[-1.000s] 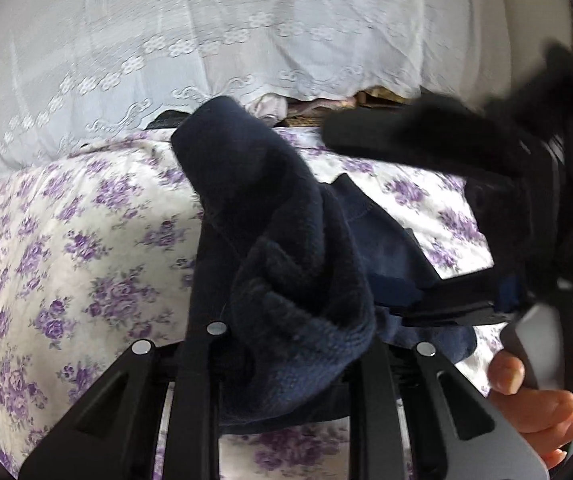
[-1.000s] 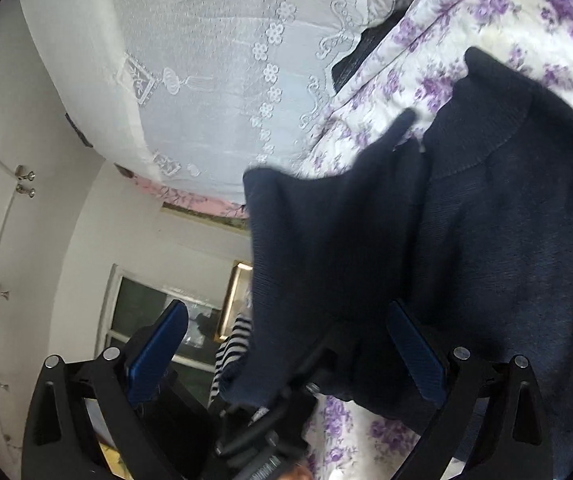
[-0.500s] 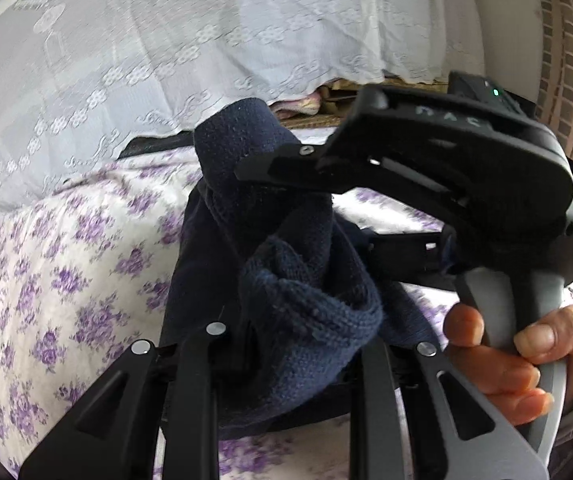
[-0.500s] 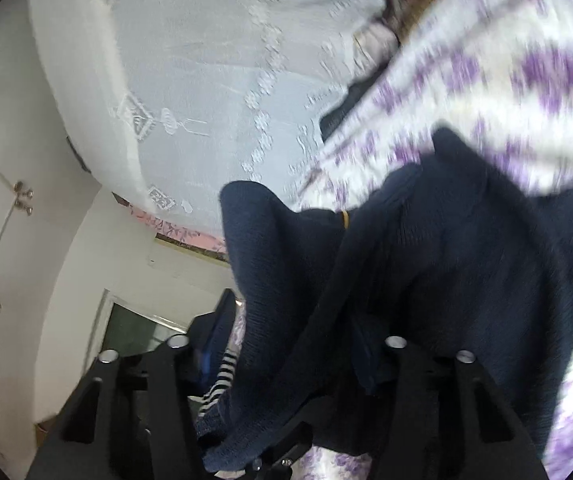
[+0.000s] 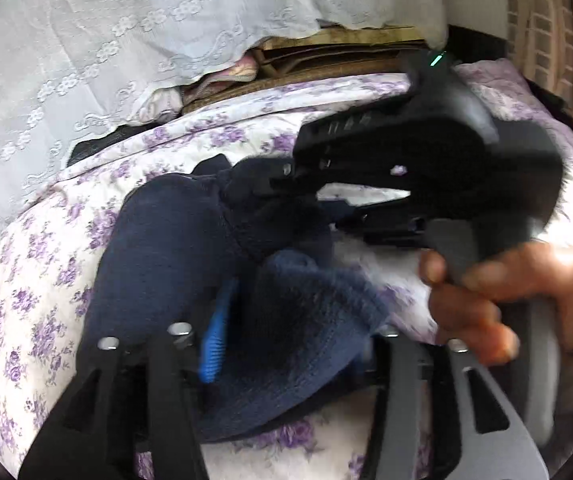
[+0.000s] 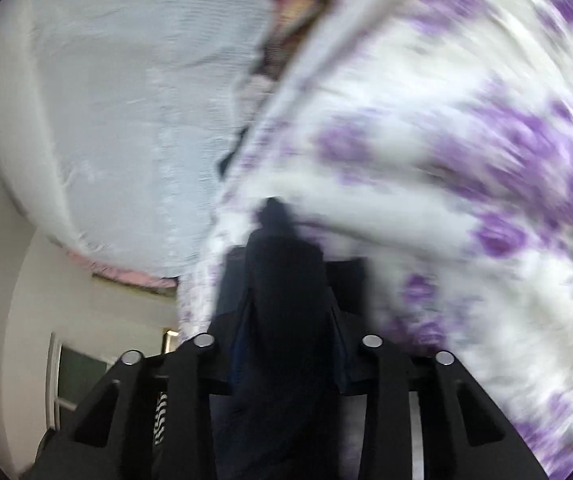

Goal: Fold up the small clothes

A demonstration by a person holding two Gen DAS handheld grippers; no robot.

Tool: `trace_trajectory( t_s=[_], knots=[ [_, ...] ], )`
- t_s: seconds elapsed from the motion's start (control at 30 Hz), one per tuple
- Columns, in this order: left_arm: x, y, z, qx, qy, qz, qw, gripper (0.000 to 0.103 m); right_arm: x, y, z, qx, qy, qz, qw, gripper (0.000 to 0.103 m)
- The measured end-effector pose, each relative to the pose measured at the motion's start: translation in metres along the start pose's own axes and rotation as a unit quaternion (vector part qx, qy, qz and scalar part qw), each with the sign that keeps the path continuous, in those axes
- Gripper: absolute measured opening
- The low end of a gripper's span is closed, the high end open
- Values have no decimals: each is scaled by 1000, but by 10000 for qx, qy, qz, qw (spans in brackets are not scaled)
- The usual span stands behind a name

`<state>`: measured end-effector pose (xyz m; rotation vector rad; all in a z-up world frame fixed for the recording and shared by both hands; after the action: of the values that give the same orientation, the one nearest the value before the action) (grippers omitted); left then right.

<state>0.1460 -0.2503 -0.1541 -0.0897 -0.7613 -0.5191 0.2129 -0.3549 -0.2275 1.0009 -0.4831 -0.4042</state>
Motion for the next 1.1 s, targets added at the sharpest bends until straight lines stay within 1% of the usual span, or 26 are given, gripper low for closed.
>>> trace_trajectory(
  t_s=[0.03,0.07,0.1,0.13,0.17,0.2,0.23,0.3,0.33,0.37,0.43,0.53,0.63,0.67,0.7,0.73,0.77,0.8,0.83,0.87,0.9,0.93,0.97,1.0,1.07,1.1],
  knots=[
    [-2,3,8,-200,-17,70,9998,64,0,0,0,0,5,8,10000,30],
    [-2,3,14,-319,-30,122,9994,68,0,3,0,-69,-15,78,9999,30],
    [-3,7,24,-463,-80,215,9987,77,-1,5,4,-187,-66,189,9996,31],
    [-5,12,33,-549,-161,311,9979,86,0,8,7,-411,-191,347,9984,31],
    [-6,21,47,-583,-317,452,9968,90,3,11,8,-576,-297,416,9970,31],
    [-6,31,59,-561,-456,564,9958,94,3,14,12,-771,-438,476,9949,34],
    [-9,42,69,-528,-559,660,9949,95,5,17,20,-978,-654,571,9914,34],
    [-9,63,82,-405,-720,883,9927,97,9,29,33,-1139,-971,776,9857,35],
    [-9,73,84,-283,-758,973,9920,98,7,40,39,-1049,-1057,921,9845,35],
    [-9,82,84,-59,-750,1060,9915,98,5,49,42,-882,-1038,1042,9852,35],
    [-6,97,73,225,-609,1201,9906,98,-4,72,39,-476,-802,1309,9870,40],
    [-18,104,43,279,-146,1373,9900,98,-25,94,24,-167,-300,1648,9857,45],
    [-37,98,27,354,120,1243,9915,99,-40,99,12,-159,-7,1743,9846,48],
    [-47,94,18,345,204,1268,9911,99,-44,95,10,-139,78,1692,9855,49],
    [-56,94,12,297,294,1358,9899,99,-48,90,7,-155,168,1624,9865,53],
    [-63,92,7,208,362,1460,9884,99,-54,80,-1,-325,312,1514,9874,55],
    [-67,94,5,129,338,1564,9870,99,-61,70,-7,-514,412,1440,9874,55],
    [-67,93,5,128,352,1539,9874,99,-63,62,-11,-543,414,1422,9875,52],
    [-66,92,5,149,381,1468,9883,99,-64,57,-11,-491,312,1506,9869,43],
    [-64,92,5,160,404,1416,9890,99,-62,54,-10,-508,306,1474,9873,37],
    [-63,93,6,140,445,1407,9890,99,-61,48,-5,-498,302,1333,9894,26],
    [-63,94,8,113,478,1400,9889,99,-60,42,0,-415,267,1113,9926,21],
    [-61,94,16,51,449,1368,9896,99,-59,40,5,-365,212,1017,9939,21],
    [-59,95,25,-17,326,1333,9905,99,-59,40,9,-377,148,990,9943,21],
    [-55,102,42,-16,33,1332,9911,99,-58,53,18,-590,-36,1165,9914,30],
    [-54,106,49,43,-112,1350,9908,99,-59,62,23,-588,-135,1306,9896,42]
  ],
)
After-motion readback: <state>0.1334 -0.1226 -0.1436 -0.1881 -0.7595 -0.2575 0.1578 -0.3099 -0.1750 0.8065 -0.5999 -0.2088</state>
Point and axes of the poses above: each gripper's, at about its wrist camera, not at the fingertips, and z roughly against the way its jaws point, y to its left, x to its top, the point moved 4 cm from there along -z, roughly the way its jaws point, and after that the axes turned 3 degrees about -x, right-handed, at the moved point
